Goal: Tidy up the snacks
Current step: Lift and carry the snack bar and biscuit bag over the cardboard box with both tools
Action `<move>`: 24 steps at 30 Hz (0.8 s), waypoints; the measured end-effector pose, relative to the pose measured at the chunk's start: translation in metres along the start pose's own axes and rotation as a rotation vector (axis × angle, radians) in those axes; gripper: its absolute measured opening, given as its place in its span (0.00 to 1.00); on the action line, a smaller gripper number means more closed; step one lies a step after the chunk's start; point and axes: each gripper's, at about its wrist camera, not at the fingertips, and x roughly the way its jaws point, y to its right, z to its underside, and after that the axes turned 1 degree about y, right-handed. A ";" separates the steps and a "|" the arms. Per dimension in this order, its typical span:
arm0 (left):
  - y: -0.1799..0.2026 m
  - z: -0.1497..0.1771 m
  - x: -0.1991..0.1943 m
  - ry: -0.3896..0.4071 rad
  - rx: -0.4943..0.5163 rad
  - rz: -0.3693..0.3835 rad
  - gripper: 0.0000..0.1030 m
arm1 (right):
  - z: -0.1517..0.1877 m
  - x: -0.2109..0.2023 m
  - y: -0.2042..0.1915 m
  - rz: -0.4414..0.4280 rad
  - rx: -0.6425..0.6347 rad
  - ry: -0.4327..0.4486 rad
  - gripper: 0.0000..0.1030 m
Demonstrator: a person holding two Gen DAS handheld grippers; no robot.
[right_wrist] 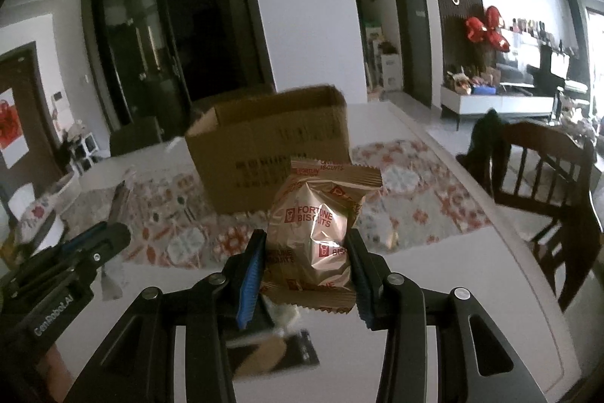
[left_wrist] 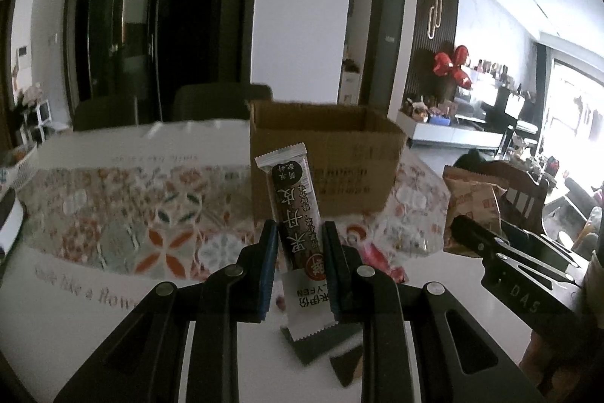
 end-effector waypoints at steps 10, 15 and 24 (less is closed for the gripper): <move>-0.009 -0.055 0.032 -0.004 0.013 0.067 0.23 | -0.053 0.020 -0.014 -0.037 -0.042 0.082 0.42; -0.005 -0.079 0.051 -0.002 0.049 0.079 0.23 | -0.081 0.042 -0.014 -0.075 -0.042 0.078 0.42; -0.004 -0.113 0.096 0.013 0.131 0.049 0.23 | -0.118 0.090 -0.008 -0.043 -0.078 0.060 0.42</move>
